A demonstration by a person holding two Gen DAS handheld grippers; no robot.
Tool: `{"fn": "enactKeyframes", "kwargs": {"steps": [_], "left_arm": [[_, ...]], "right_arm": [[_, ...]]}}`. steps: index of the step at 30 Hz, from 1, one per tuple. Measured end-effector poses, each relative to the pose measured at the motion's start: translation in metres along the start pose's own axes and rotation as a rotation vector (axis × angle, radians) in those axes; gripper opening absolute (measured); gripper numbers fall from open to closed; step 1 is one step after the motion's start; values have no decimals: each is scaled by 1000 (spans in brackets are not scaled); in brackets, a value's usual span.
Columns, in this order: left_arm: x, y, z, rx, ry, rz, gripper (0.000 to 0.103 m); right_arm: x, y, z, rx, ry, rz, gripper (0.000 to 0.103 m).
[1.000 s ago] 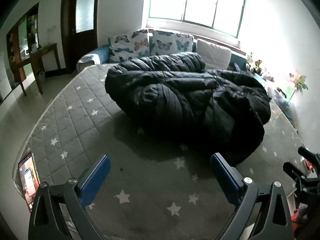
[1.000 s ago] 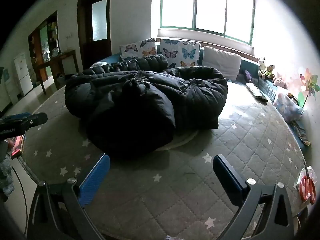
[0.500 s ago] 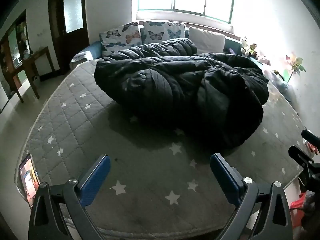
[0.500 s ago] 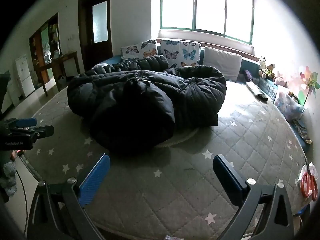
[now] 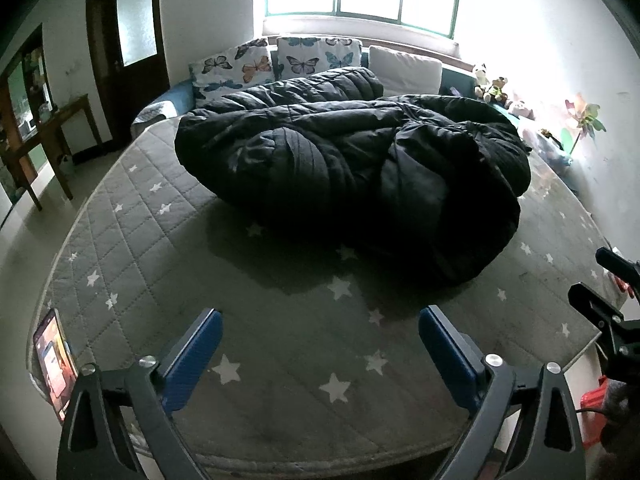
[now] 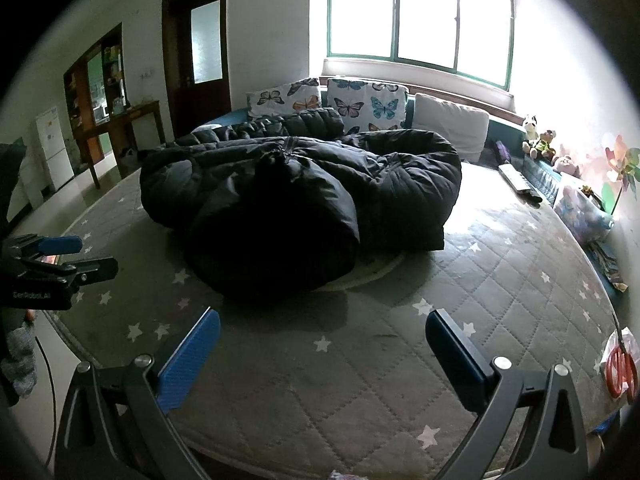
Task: Fold large clothes
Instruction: 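Approach the crumpled black puffer jacket with both tools open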
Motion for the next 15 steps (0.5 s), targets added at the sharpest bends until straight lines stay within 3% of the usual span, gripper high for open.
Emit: {"fn": "enactKeyframes", "kwargs": {"steps": [15], "left_arm": [[-2, 3, -14, -46, -26, 15, 102]], "right_arm": [[2, 2, -3, 0, 5, -7, 103]]}}
Point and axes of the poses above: each gripper's, at about its wrist camera, not at the fingertips, and z roughly against the way its jaws point, x to its right, y to its top, the point moved 6 cm from there along -z, roughly the way its jaws point, and after that the axes turned 13 degrees about -x, right-handed, at the moved point
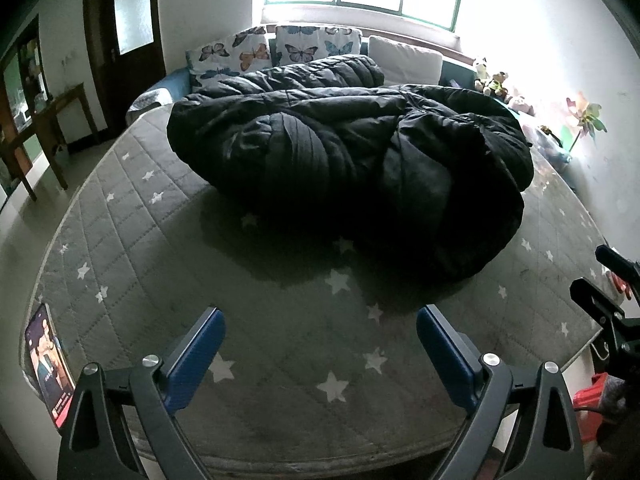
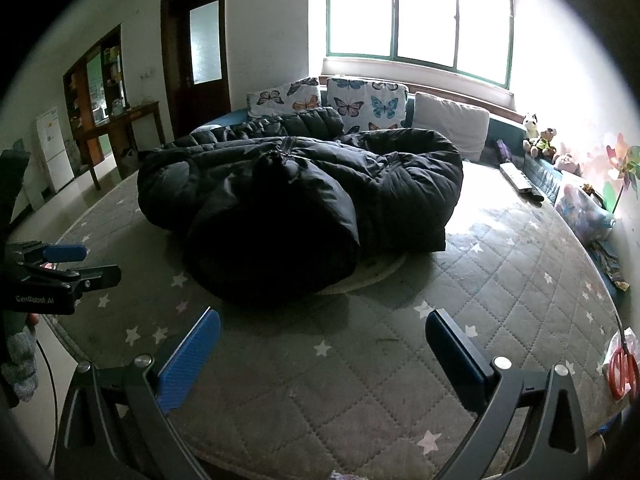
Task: Fold large clothes
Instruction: 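Approach the crumpled black puffer jacket with both tools open, then grasp the jacket with both tools and lift it off the mattress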
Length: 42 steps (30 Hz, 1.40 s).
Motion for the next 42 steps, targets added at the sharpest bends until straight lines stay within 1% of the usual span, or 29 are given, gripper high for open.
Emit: {"fn": "enactKeyframes", "kwargs": {"steps": [3, 10, 24, 36, 42], "left_arm": [[0, 1, -2, -5, -2, 3, 102], [2, 2, 1, 12, -4, -5, 102], [15, 14, -2, 11, -6, -51, 102], [28, 35, -11, 5, -12, -95, 102], [28, 45, -18, -6, -15, -99, 102]], "right_arm": [[0, 1, -1, 1, -1, 1, 103], [2, 2, -2, 1, -7, -5, 103], [6, 9, -9, -7, -22, 0, 103], [10, 19, -20, -25, -29, 12, 103], [12, 23, -27, -36, -33, 14, 103]]}}
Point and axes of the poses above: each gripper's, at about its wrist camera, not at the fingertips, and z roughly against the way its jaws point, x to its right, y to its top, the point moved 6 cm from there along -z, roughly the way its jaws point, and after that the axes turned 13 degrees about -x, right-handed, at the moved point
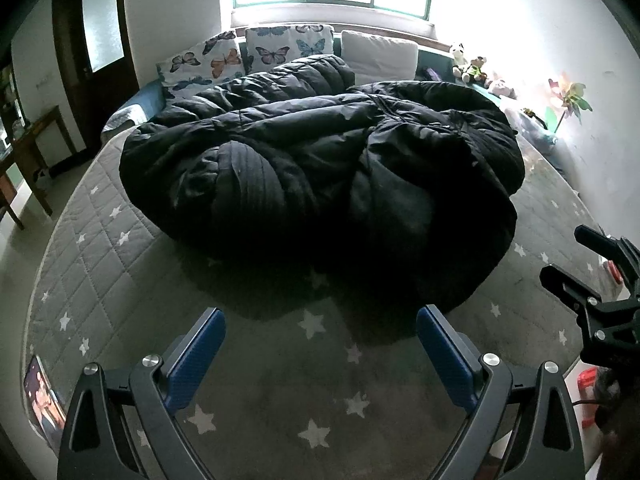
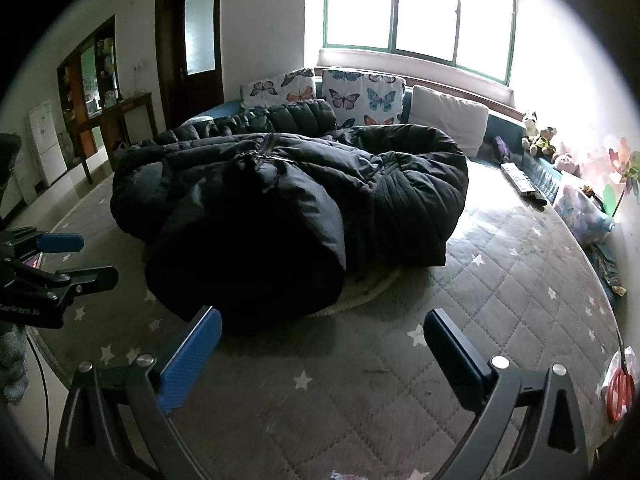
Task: Fold large clothes
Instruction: 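Grasp the jacket with both tools and lift it off the mattress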
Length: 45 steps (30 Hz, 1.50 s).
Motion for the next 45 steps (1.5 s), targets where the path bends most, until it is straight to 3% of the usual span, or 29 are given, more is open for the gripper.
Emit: {"fn": "enactKeyframes", "kwargs": {"steps": [5, 14, 17, 18, 19, 20, 21, 22, 23, 24, 26, 32, 36, 40, 45], "left_arm": [[1, 5, -11, -25, -33, 2, 102], [32, 33, -31, -22, -37, -84, 102], [43, 49, -38, 2, 15, -130, 102], [46, 54, -43, 5, 43, -143, 102], [49, 59, -49, 6, 78, -157, 101], [51, 62, -54, 7, 109, -170, 87], [52, 66, -58, 7, 146, -188, 69], [53, 68, -61, 2, 164, -205, 64], [51, 71, -63, -1, 166, -204, 54], [49, 73, -62, -2, 157, -199, 37], [46, 78, -52, 2, 110, -207, 13], [41, 75, 15, 72, -2, -248, 10], [43, 48, 60, 88, -39, -337, 10], [46, 11, 62, 4, -82, -387, 10], [51, -37, 16, -189, -96, -431, 16]], "right_arm": [[1, 3, -13, -26, 5, 0, 103], [5, 19, -46, -68, 11, 16, 98], [9, 28, -59, -76, -7, 22, 92], [10, 30, -65, -86, -13, 19, 85], [12, 31, -71, -101, -15, 14, 72], [13, 32, -76, -114, -10, 10, 64], [14, 32, -81, -135, 14, 2, 49], [15, 31, -82, -151, 51, -8, 34], [14, 31, -81, -155, 85, -16, 27], [13, 33, -76, -148, 96, -12, 19], [6, 39, -55, -102, 65, 34, 15], [-9, 44, 37, 25, 72, 138, 11], [-21, 15, 86, 46, 56, 242, 11], [-39, -36, 97, -51, 82, 343, 11], [-57, -105, 56, -304, 114, 460, 14]]}}
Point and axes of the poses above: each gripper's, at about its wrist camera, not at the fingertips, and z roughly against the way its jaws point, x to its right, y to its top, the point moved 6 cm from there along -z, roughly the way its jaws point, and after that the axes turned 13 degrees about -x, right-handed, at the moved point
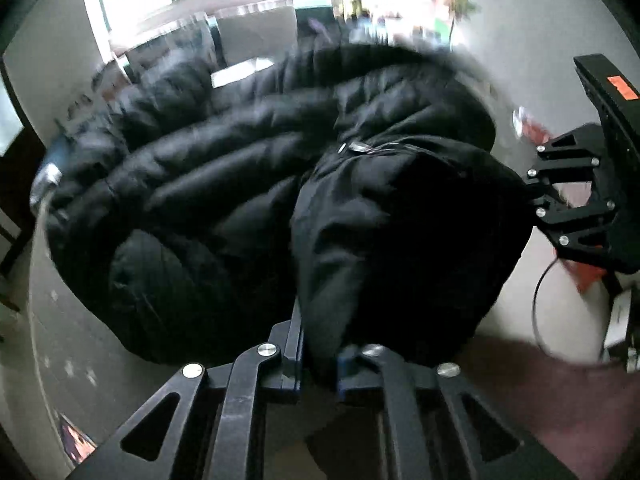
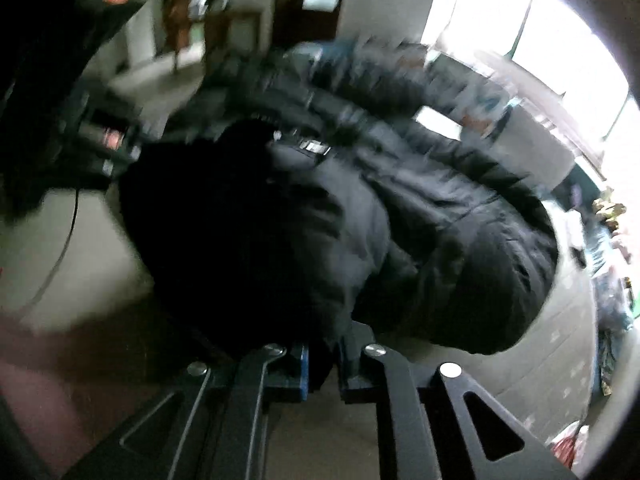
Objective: Fold large clothes
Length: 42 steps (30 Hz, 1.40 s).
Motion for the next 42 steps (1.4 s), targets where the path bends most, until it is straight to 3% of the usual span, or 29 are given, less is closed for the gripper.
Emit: {"fn": "enactKeyframes", "kwargs": {"steps": [3, 5, 7, 9, 12, 14, 17, 19, 22, 25, 30, 34, 38, 42], "left_arm": [[-5, -6, -14, -102, -62, 30, 17], [-10, -3, -3, -92, -106, 40, 17], [-14, 1, 16, -46, -92, 27, 25], [-21, 6, 36, 6, -33, 23, 59], [-32, 14, 65, 84, 23, 50, 80], [-47, 17, 76, 111, 21, 94, 82], [-79, 19, 96, 150, 53, 170, 87], [-111, 27, 103, 164, 84, 230, 89], [-164, 42, 111, 158, 96, 293, 90], [-224, 69, 109, 155, 97, 379, 90], [-311, 108, 85, 120, 14, 485, 90], [-362, 138, 46, 73, -49, 556, 90], [-397, 158, 8, 26, -141, 605, 91], [-414, 168, -20, -10, -151, 625, 90]], "right_arm": [[0, -15, -11, -77, 89, -20, 15], [3, -21, 8, -73, 174, -33, 16], [9, -19, 32, -41, 203, -26, 22], [18, -13, 55, -13, 183, -18, 28], [43, 7, 73, 43, 149, -36, 42], [59, 20, 77, 50, 179, -56, 45], [79, 36, 78, 77, 97, -61, 45], [82, 42, 74, 47, 165, -74, 46], [105, 50, 76, 51, 87, -104, 46], [131, 74, 64, 58, 113, -153, 47], [180, 135, 28, 42, 144, -199, 47], [213, 181, -21, -21, 195, -246, 47], [239, 205, -64, -95, 278, -316, 47], [264, 224, -96, -135, 356, -375, 47]]}}
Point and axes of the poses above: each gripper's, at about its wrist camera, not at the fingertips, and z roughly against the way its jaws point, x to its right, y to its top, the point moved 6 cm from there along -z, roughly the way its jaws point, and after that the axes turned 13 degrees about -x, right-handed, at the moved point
